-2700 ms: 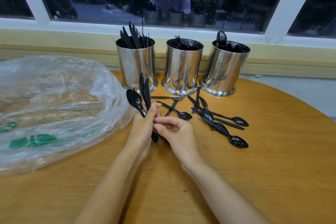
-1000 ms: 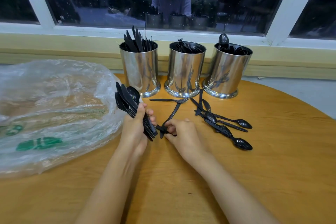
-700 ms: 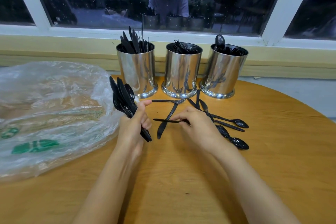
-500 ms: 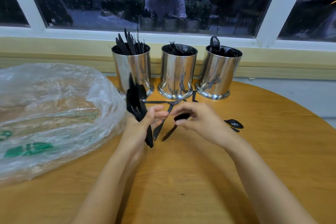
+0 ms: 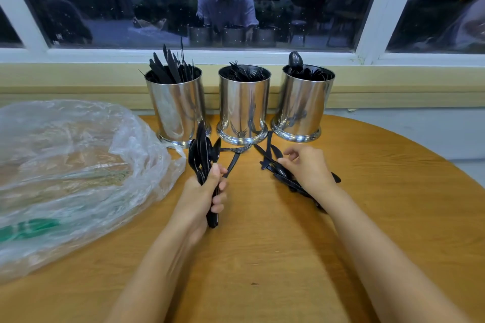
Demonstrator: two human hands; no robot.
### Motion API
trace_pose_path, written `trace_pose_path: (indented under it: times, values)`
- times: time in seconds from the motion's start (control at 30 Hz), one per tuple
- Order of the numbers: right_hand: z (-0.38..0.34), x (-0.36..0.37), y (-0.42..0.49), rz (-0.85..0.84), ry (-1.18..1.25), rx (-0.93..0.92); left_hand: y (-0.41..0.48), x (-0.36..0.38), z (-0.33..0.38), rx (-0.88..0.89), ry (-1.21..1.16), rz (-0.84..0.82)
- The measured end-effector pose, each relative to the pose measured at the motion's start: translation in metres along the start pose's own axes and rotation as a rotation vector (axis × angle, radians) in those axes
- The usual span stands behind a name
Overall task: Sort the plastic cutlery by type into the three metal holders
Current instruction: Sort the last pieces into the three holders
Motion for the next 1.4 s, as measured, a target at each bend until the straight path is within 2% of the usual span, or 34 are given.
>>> trace_pose_path:
  times: [0.13,0.23,0.4,0.47,0.57,0.63,0.8,0.87,0.97,1.07,1.17,1.27,1.4]
  values:
    - [0.002,0.006,0.001,-0.152,-0.209,0.015,-0.001,-0.004,0.001,-0.002,0.032,0.029]
    - [-0.001,0.007,0.004,-0.176,-0.304,0.003,0.0,-0.006,0.0,-0.032,0.01,0.043]
    - [-0.002,-0.003,0.004,-0.017,-0.212,-0.045,0.003,-0.006,-0.005,-0.032,-0.019,0.053]
    - [-0.002,-0.01,0.004,0.069,-0.037,-0.096,0.005,-0.007,-0.005,-0.048,-0.068,0.05]
    - [-0.004,-0.021,0.003,0.097,0.284,-0.23,0.006,-0.009,-0.006,-0.108,-0.153,0.033]
    - [-0.011,-0.028,-0.002,0.039,0.363,-0.354,0.003,-0.006,-0.003,-0.182,-0.186,-0.001]
    - [-0.026,-0.027,-0.009,-0.07,0.224,-0.824,-0.011,0.023,0.003,-0.371,-0.173,-0.222]
    - [-0.031,-0.028,-0.01,-0.101,0.2,-0.899,-0.019,0.033,0.007,-0.389,-0.115,-0.297]
    - [-0.035,-0.03,-0.013,-0.102,0.145,-0.977,-0.03,0.039,0.012,-0.387,-0.052,-0.321]
    - [-0.038,-0.036,-0.015,-0.071,0.232,-0.908,-0.031,0.036,0.015,-0.386,-0.15,-0.33]
    - [-0.024,-0.04,-0.006,0.003,0.24,-0.58,-0.026,0.028,0.017,-0.345,-0.184,-0.25]
    - [0.0,-0.027,0.008,-0.165,0.093,-0.276,-0.022,0.02,0.015,-0.292,-0.157,-0.161]
    - [0.01,0.001,0.024,-0.405,-0.009,-0.173,-0.013,0.016,0.009,-0.301,-0.154,-0.134]
Point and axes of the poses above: each hand's wrist, its own y-axis towards the middle knuckle, its own x-axis out of the palm, z = x × y, the point moved 2 cm from there along y, towards the middle knuckle, and after that the axes turned 11 degrees about -x, right-handed, at the moved point
